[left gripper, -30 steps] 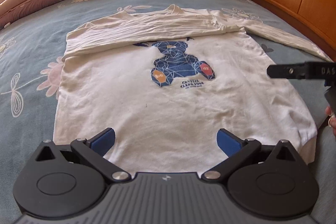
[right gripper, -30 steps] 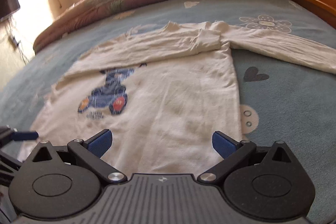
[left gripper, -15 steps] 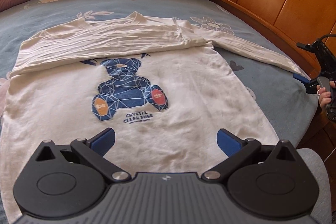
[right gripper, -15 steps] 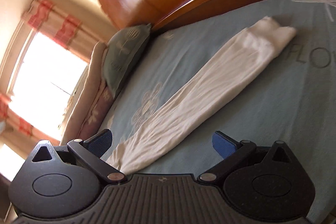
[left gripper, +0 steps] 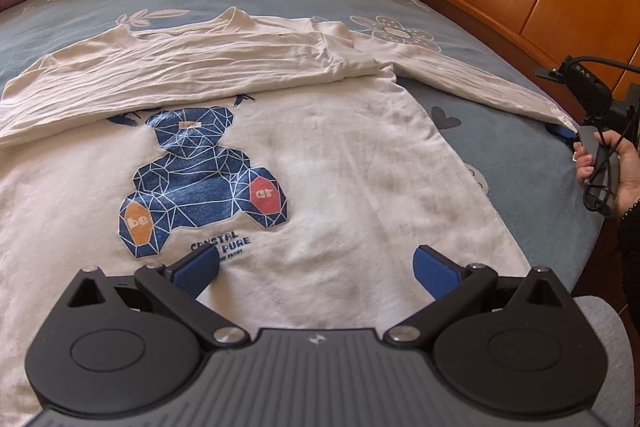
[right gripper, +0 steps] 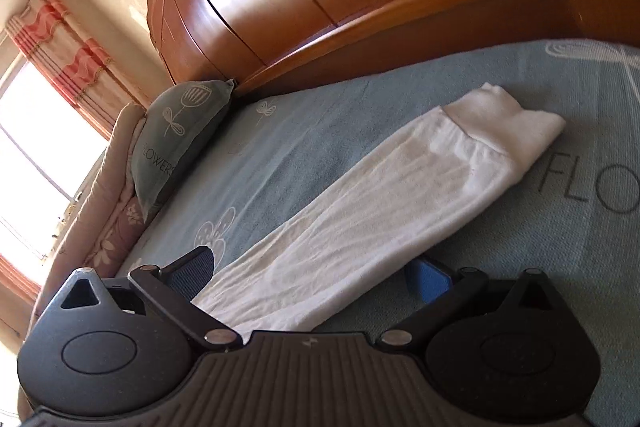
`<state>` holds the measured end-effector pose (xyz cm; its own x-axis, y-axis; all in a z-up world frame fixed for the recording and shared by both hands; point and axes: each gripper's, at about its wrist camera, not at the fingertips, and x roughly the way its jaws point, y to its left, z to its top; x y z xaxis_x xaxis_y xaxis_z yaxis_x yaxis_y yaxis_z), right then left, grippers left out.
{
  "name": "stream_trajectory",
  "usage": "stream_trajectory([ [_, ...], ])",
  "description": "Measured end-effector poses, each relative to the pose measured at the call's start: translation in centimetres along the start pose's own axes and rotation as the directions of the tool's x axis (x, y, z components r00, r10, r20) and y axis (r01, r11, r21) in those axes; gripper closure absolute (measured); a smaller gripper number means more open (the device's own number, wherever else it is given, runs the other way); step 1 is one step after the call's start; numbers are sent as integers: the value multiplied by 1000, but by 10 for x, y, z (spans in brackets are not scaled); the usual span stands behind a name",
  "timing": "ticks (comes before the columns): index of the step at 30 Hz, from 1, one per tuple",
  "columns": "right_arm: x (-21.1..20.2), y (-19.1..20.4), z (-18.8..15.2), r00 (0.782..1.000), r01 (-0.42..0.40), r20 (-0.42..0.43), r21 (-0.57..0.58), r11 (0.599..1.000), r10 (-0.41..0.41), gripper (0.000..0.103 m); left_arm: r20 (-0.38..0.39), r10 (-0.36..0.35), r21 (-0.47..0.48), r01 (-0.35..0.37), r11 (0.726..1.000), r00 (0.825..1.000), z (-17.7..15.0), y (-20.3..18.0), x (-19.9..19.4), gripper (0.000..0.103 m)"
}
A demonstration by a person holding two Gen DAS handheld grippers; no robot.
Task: Fold clothes
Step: 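Move the right gripper to the spread sleeve cuff and grasp it, then lift the sleeve cuff with the right gripper and carry it across the shirt front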
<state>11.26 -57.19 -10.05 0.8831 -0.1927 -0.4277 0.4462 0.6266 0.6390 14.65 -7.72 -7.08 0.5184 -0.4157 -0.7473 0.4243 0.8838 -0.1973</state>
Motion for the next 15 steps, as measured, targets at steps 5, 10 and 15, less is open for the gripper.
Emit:
stream_trajectory([
  [5,15,-4,5,997,-36,63,-58,998,40,0,-1,-1,5,1,1000,1000,0,0,1,1],
  [10,12,-2,0,997,-34,72,-103,994,41,0,0,0,1,0,1000,1000,1,0,3,1],
  [15,25,-7,17,995,-71,70,-84,994,77,0,-1,-7,3,7,1000,1000,2,1,2,1],
])
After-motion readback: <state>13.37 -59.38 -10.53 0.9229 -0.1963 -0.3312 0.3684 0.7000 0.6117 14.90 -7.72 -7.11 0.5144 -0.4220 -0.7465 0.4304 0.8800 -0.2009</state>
